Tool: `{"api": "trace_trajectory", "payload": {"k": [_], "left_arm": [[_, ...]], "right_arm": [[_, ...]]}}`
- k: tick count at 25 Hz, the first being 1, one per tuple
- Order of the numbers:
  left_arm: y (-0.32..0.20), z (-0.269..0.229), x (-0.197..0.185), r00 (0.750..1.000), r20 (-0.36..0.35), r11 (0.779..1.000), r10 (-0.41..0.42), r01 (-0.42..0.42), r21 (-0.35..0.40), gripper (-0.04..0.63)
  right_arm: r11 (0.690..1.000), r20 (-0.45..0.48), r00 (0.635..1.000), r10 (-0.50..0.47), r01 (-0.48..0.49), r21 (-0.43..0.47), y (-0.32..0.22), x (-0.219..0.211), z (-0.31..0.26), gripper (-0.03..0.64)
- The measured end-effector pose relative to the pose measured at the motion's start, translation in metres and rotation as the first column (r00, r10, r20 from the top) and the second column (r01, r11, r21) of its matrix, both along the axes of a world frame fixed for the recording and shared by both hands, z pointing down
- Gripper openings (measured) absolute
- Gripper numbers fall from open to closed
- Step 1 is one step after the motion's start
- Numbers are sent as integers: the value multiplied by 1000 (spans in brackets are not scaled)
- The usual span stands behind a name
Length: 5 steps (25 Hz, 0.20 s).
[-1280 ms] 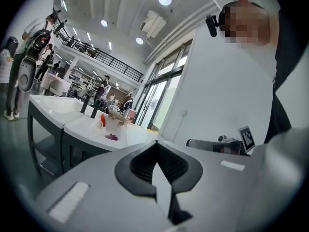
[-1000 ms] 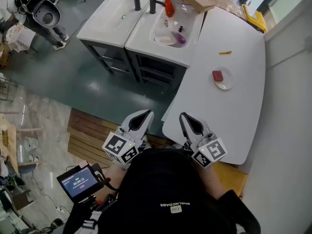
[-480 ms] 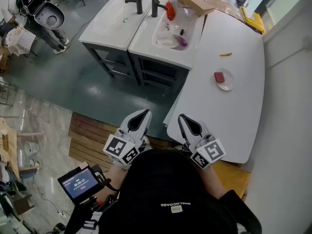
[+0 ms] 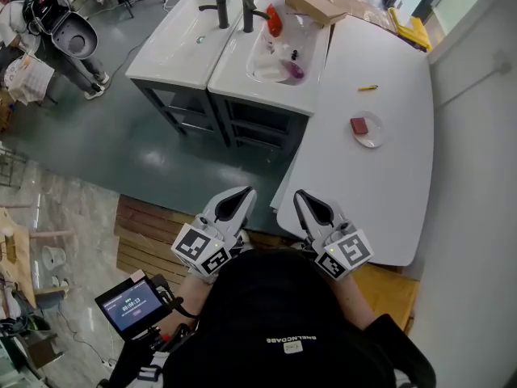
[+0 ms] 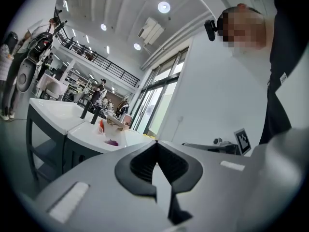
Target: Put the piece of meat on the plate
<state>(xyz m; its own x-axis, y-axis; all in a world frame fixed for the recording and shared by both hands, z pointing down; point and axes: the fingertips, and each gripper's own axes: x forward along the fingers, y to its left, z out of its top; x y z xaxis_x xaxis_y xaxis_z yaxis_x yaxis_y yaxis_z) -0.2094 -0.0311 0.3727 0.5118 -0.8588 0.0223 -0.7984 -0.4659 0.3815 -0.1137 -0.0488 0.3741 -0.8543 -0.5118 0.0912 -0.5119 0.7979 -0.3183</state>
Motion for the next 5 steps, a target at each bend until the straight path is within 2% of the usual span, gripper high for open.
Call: {"api": "trace_trajectory", "payload": {"k": [5], "left_arm": [[5,-1,6,999,-21,999,44,-45,-22,20]], "right_arm": [[1000,-3,1000,9,-9,-2,2,0,-6,5]]}}
